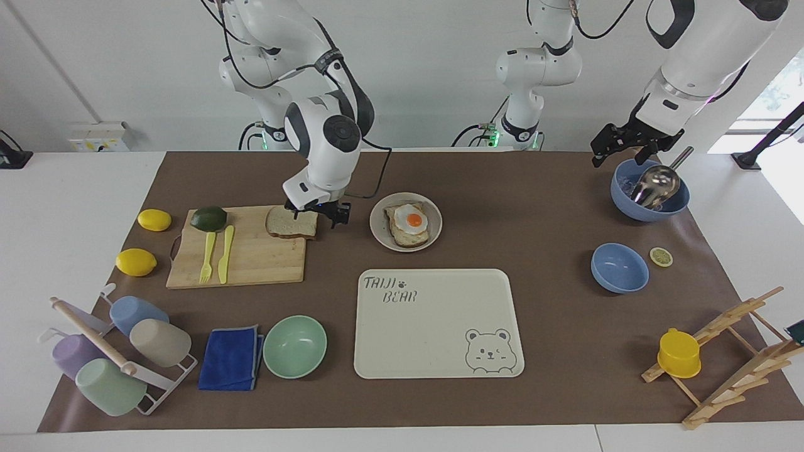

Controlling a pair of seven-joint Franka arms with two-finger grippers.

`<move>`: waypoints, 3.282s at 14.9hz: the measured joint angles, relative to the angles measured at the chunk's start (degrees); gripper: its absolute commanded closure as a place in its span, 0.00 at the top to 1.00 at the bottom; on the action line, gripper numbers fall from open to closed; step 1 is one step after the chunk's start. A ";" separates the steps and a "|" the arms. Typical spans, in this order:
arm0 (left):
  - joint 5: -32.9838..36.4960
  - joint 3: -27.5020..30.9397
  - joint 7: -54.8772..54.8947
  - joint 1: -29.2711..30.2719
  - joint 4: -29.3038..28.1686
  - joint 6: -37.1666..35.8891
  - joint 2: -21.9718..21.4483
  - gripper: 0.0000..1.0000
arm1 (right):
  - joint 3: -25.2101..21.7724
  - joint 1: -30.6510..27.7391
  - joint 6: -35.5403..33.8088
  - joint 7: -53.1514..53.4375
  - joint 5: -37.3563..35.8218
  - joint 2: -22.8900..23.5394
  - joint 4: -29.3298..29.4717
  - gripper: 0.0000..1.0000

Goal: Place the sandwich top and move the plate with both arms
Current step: 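Reach the right gripper to the bread slice on the cutting board, then grasp the bread slice with the right gripper and lift it, then carry the bread slice with the right gripper over the egg toast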

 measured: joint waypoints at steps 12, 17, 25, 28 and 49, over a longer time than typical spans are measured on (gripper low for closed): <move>0.00 0.00 0.00 0.00 0.00 0.00 0.00 1.00 | -0.43 0.33 -5.00 1.42 -3.38 2.40 -1.91 0.73; 0.00 0.00 0.00 0.00 -0.01 0.00 0.00 1.00 | -0.43 0.32 -5.56 1.30 -3.58 1.81 -3.48 0.70; 0.00 0.00 0.00 0.00 -0.11 0.00 0.00 1.00 | -0.26 2.33 -7.20 1.30 -3.74 0.27 -4.81 0.00; 0.00 0.00 0.01 0.00 -0.11 0.03 0.00 1.00 | -0.16 5.03 -10.66 1.29 -3.76 -0.21 -1.89 0.00; 0.00 0.03 0.01 0.01 -3.89 3.69 -1.34 1.00 | 11.19 10.48 -12.70 -0.97 1.66 10.30 25.91 0.00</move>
